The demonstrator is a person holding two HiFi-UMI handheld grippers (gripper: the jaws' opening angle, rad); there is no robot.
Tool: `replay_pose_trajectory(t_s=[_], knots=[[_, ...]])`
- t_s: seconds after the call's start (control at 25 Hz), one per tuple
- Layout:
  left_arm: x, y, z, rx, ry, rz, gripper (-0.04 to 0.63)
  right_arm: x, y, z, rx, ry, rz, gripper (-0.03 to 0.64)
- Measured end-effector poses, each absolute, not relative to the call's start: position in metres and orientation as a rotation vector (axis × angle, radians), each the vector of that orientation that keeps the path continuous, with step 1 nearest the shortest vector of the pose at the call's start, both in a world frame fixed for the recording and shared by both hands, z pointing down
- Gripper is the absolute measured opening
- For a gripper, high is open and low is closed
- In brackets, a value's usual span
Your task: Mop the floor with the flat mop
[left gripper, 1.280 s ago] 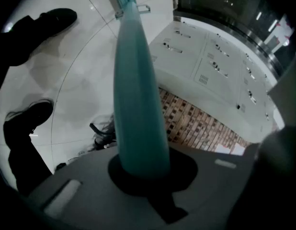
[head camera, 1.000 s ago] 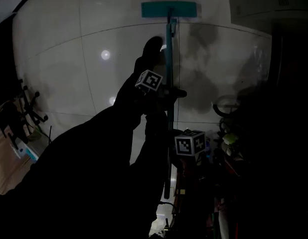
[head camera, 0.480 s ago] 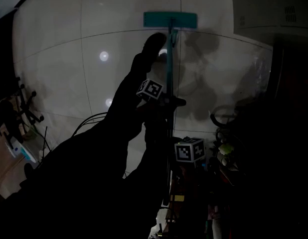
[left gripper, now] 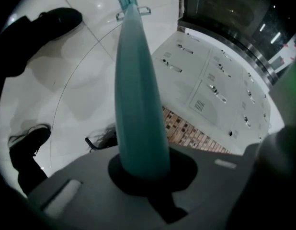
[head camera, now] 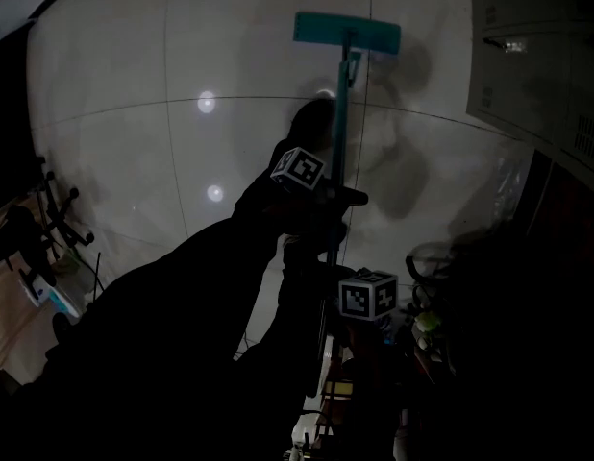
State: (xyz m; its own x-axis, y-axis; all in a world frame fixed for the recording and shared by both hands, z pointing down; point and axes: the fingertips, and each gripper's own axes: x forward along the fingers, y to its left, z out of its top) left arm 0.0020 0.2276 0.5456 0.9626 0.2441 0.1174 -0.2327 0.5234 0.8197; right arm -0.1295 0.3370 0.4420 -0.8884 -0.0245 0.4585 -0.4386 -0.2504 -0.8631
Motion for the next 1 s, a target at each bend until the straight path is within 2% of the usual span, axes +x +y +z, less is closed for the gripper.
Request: replay_pose_trajectory(t_s=[0.6, 1.0], knots=[[0.044, -0.057, 0.575, 1.084, 0.025, 0.254, 0.015, -0.091, 0.06, 0.488, 0.656, -1.804, 2.136, 0.118], [0.055, -0.125, 0.581, 1.15, 0.031, 0.237, 0.015, -0.081, 0.001, 0.507, 0.679, -1.819, 2.059, 0.114]])
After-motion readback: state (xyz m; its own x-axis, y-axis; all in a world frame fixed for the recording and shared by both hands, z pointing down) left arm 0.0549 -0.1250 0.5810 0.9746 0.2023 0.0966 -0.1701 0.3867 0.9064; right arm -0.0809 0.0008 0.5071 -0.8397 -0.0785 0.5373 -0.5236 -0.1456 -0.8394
